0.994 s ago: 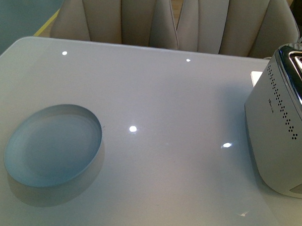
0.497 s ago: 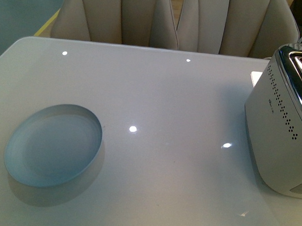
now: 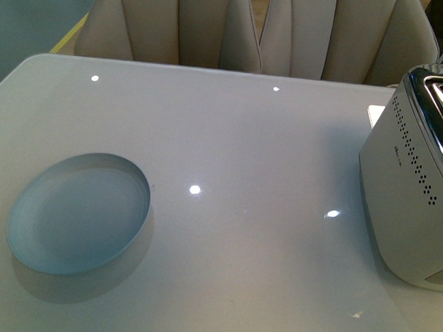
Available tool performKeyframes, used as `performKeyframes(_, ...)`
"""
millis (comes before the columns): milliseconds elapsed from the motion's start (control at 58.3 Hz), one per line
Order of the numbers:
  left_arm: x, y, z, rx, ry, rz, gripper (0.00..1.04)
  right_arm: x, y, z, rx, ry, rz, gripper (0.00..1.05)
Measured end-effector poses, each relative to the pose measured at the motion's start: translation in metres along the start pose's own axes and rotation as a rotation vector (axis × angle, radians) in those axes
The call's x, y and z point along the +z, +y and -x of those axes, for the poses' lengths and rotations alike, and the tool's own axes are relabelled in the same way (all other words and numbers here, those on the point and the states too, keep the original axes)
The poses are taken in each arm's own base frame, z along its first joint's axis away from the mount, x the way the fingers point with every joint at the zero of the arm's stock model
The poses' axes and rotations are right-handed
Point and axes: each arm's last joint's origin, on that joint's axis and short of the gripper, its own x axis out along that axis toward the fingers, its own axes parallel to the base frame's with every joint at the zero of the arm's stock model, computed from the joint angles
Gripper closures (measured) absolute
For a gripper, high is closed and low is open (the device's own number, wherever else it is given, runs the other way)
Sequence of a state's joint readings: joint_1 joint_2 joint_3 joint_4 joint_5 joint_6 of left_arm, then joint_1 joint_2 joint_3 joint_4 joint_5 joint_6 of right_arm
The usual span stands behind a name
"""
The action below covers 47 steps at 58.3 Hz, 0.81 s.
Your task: Left arm holds plate, right arm toasts bread
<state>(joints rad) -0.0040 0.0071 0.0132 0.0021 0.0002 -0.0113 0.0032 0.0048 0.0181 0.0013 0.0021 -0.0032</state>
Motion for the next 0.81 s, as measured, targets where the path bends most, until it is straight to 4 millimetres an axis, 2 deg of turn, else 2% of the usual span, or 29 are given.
performKeyframes(257,0.0000,0.0000,0.0000,0.000,0.000,0.000,1.01,0.0000,0.0000,0.0000,0.000,0.000,0.000,0.09)
performKeyframes(737,0.0000,0.0000,0.0000,0.000,0.000,0.000,0.14,0.0000,0.0000,0.0000,0.000,0.000,0.000,0.09)
performKeyframes(806,0.0000,0.0000,0.0000,0.000,0.000,-0.002,0.06,0.0000,0.0000,0.0000,0.000,0.000,0.000,0.09)
